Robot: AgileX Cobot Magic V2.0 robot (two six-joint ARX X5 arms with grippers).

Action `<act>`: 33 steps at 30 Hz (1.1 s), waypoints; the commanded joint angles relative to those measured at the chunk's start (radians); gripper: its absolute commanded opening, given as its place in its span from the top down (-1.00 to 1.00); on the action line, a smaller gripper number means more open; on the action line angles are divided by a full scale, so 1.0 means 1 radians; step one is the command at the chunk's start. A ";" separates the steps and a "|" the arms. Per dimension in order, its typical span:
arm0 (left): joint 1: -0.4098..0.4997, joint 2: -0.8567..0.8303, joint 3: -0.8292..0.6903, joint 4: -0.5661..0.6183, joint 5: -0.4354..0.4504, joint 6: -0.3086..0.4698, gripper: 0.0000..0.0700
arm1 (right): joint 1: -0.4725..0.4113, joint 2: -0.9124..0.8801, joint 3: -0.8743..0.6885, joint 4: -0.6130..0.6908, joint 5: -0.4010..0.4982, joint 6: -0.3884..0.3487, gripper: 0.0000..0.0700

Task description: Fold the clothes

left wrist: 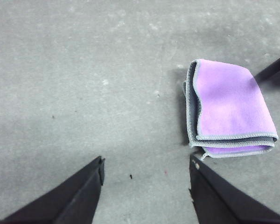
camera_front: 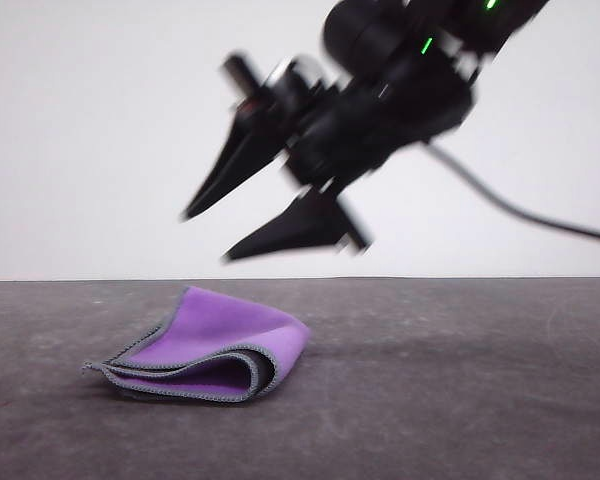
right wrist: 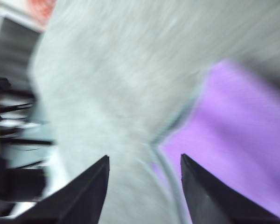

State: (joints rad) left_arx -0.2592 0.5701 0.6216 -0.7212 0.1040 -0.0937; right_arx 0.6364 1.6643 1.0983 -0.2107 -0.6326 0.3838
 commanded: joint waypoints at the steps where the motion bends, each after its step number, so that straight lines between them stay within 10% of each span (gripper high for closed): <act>1: -0.002 0.004 0.008 0.011 0.000 0.003 -0.01 | 0.001 -0.041 0.016 -0.095 0.074 -0.192 0.12; 16: -0.002 0.004 0.008 0.010 0.000 0.006 -0.01 | -0.326 -0.507 -0.078 -0.368 0.204 -0.414 0.12; 33: -0.002 0.004 0.008 0.010 0.000 0.006 -0.01 | -0.648 -0.876 -0.434 -0.316 0.318 -0.388 0.20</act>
State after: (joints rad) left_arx -0.2592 0.5701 0.6216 -0.7212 0.1040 -0.0937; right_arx -0.0101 0.7964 0.6750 -0.5411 -0.3256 -0.0191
